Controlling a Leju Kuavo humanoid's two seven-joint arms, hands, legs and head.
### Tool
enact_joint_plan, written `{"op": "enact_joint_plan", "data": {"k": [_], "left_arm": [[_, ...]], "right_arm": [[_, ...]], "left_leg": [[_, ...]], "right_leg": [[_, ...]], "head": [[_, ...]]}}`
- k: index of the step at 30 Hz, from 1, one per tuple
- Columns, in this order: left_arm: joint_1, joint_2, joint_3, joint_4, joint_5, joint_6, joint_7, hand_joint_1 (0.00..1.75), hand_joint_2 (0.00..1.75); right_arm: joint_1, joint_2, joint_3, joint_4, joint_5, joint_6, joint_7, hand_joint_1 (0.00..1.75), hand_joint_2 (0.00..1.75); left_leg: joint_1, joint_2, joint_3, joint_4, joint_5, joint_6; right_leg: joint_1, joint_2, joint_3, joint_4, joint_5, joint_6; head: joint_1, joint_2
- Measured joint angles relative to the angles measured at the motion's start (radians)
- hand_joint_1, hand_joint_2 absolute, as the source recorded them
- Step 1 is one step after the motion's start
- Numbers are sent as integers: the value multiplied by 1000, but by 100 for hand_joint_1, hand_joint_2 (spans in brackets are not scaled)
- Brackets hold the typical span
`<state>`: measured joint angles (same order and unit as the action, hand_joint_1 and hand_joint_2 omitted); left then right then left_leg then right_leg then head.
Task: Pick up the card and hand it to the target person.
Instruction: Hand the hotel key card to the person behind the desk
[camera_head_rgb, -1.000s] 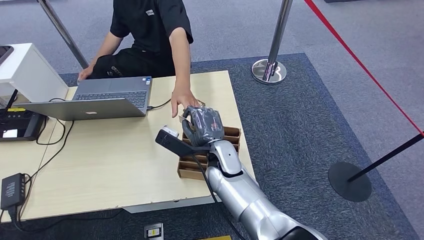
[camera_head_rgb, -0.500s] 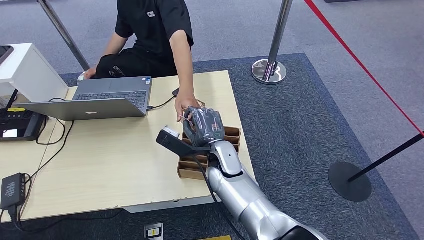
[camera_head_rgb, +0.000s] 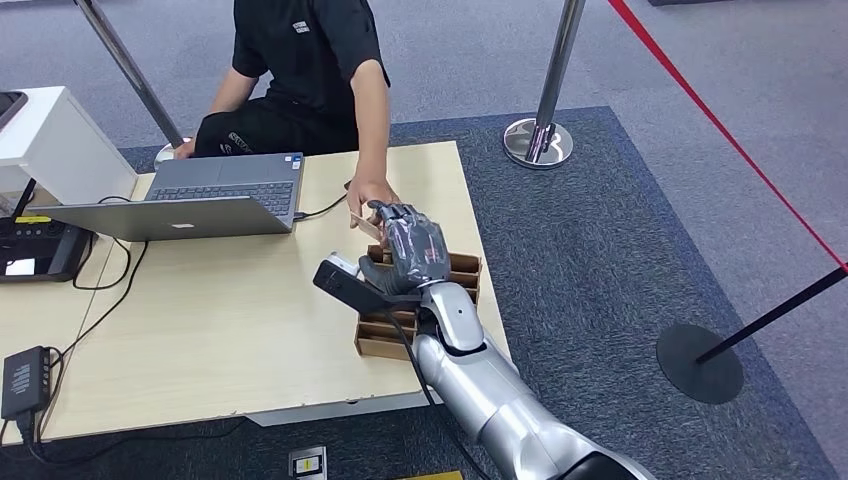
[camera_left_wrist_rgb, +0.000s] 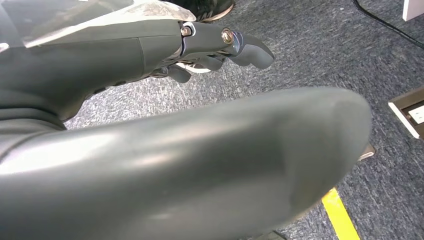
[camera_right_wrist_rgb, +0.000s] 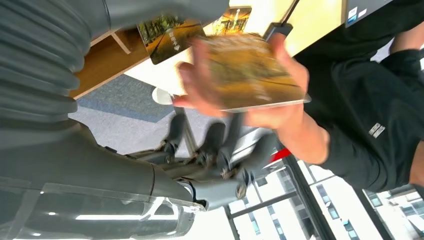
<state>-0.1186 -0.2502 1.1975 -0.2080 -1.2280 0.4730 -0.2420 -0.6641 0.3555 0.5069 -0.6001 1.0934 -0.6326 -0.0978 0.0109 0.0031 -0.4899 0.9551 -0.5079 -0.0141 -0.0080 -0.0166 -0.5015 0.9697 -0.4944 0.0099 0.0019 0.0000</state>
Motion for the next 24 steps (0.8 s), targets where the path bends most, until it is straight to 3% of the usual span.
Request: {"op": "enact_joint_plan", "data": {"k": [11, 18, 24], "left_arm": [[1, 0, 0, 1, -3, 0, 4, 0, 0], [2, 0, 1, 1, -1, 0, 4, 0, 0], [4, 0, 2, 1, 16, 3, 4, 0, 0]], "right_arm": [[34, 0, -73, -38, 83, -62, -52, 0, 0], [130, -1, -235, -184, 179, -62, -121, 0, 0], [214, -10, -445, -351, 169, -63, -220, 0, 0]], "left_leg": [[0, 0, 0, 0, 0, 0], [0, 0, 0, 0, 0, 0], [0, -1, 0, 1, 0, 0]], "right_leg": [[0, 0, 0, 0, 0, 0], [0, 0, 0, 0, 0, 0], [0, 0, 0, -1, 0, 1]], "head": [[0, 0], [0, 0], [0, 0]]}}
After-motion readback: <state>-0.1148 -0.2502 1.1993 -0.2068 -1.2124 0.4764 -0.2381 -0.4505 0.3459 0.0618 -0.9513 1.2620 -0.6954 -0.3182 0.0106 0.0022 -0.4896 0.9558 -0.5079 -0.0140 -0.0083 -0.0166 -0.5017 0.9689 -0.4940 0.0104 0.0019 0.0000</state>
